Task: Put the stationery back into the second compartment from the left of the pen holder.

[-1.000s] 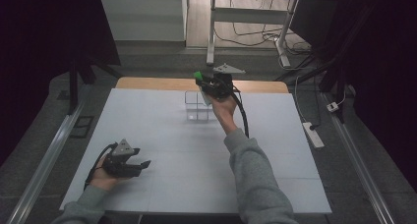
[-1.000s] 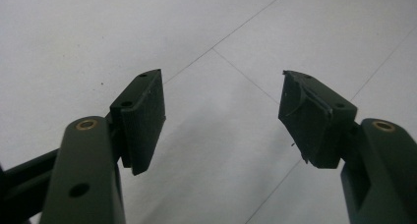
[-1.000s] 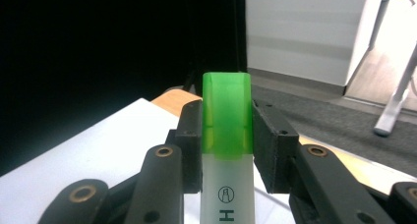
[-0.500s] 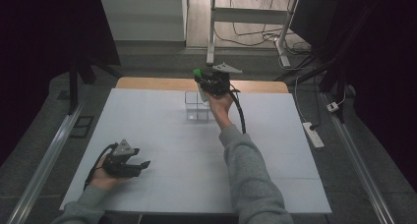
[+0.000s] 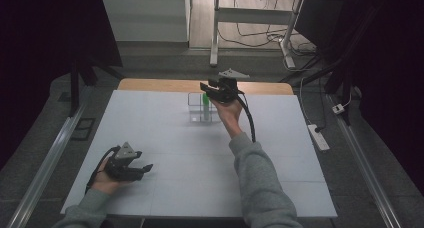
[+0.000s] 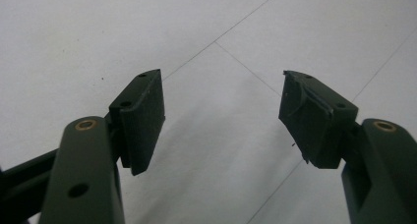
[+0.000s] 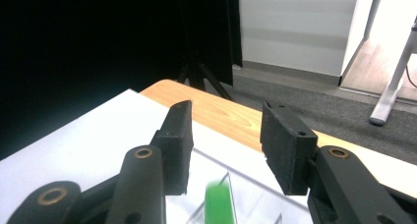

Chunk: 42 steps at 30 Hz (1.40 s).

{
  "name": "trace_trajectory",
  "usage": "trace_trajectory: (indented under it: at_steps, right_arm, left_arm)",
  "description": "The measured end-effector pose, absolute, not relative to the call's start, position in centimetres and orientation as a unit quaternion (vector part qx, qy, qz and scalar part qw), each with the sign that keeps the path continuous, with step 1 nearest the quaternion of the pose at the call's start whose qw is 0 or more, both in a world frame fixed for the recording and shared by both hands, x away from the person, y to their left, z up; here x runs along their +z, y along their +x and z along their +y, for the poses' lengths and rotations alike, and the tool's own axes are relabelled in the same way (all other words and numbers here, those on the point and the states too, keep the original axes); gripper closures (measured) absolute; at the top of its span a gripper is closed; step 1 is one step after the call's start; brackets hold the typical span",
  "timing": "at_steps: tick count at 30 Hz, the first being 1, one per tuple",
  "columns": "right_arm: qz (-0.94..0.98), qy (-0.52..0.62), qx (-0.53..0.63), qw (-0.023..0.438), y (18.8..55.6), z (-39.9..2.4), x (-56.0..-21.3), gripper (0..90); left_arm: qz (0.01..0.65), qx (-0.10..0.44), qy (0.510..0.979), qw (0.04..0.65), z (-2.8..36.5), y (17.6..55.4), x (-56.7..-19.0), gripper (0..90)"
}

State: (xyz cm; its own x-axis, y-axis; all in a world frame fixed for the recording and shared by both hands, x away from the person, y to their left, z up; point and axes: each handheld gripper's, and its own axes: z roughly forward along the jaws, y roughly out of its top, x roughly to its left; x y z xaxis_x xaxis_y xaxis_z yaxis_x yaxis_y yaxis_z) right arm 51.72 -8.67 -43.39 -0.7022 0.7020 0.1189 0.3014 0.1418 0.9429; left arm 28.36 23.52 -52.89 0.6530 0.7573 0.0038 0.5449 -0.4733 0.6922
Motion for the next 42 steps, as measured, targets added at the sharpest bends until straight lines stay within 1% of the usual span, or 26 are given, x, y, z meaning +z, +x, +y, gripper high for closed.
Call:
trace_trajectory:
  at_steps: [5,9,14,17,18,19,21,22,24,25,26,29,30,37,42]
  right_arm:
    - [0.750,0.332,0.547,0.168,49.8,-10.4,-43.5,54.0]
    - [0.755,0.327,0.542,0.168,48.7,-11.4,-43.6,53.8]
    - [0.767,0.320,0.531,0.168,46.2,-13.6,-43.7,52.3]
    - [0.775,0.318,0.520,0.166,44.3,-15.4,-43.9,51.7]
    - [0.778,0.321,0.514,0.163,43.0,-16.8,-44.3,51.6]
    - [0.778,0.321,0.514,0.163,43.0,-16.8,-44.3,51.6]
    - [0.779,0.330,0.509,0.157,41.6,-18.2,-44.8,51.3]
    - [0.782,0.333,0.502,0.158,40.4,-19.6,-45.3,51.0]
    - [0.782,0.336,0.501,0.157,39.8,-20.2,-45.5,50.9]
    - [0.785,0.340,0.494,0.157,38.8,-21.5,-46.0,50.2]
    - [0.785,0.340,0.494,0.157,38.8,-21.5,-46.0,50.2]
    - [0.791,0.344,0.479,0.160,37.5,-23.1,-46.7,49.4]
    - [0.794,0.348,0.473,0.158,36.8,-24.2,-47.2,47.9]
    - [0.812,0.342,0.444,0.164,35.2,-26.6,-48.1,42.1]
    - [0.816,0.341,0.438,0.161,34.6,-27.7,-48.8,40.5]
  left_arm:
    - [0.387,0.156,0.843,0.339,23.6,28.4,-52.9,33.5]
    - [0.388,0.156,0.843,0.338,23.6,28.4,-52.8,33.5]
    - [0.390,0.159,0.841,0.341,23.7,28.4,-52.8,33.4]
    - [0.393,0.159,0.838,0.343,23.8,28.4,-52.7,33.5]
    - [0.393,0.159,0.838,0.343,23.8,28.4,-52.7,33.5]
    - [0.393,0.159,0.838,0.344,23.8,28.4,-52.7,33.5]
    - [0.392,0.160,0.838,0.344,23.8,28.4,-52.7,33.4]
    - [0.392,0.160,0.838,0.345,23.7,28.4,-52.7,33.4]
    - [0.393,0.160,0.837,0.345,23.7,28.3,-52.6,33.4]
    - [0.393,0.160,0.837,0.345,23.7,28.3,-52.6,33.4]
    - [0.394,0.160,0.836,0.346,23.7,28.3,-52.6,33.4]
    - [0.396,0.162,0.834,0.349,23.7,28.3,-52.5,33.3]
    - [0.397,0.161,0.833,0.350,23.7,28.3,-52.5,33.3]
    - [0.400,0.162,0.830,0.353,23.6,28.3,-52.5,32.8]
    - [0.403,0.162,0.828,0.355,23.5,28.3,-52.4,31.9]
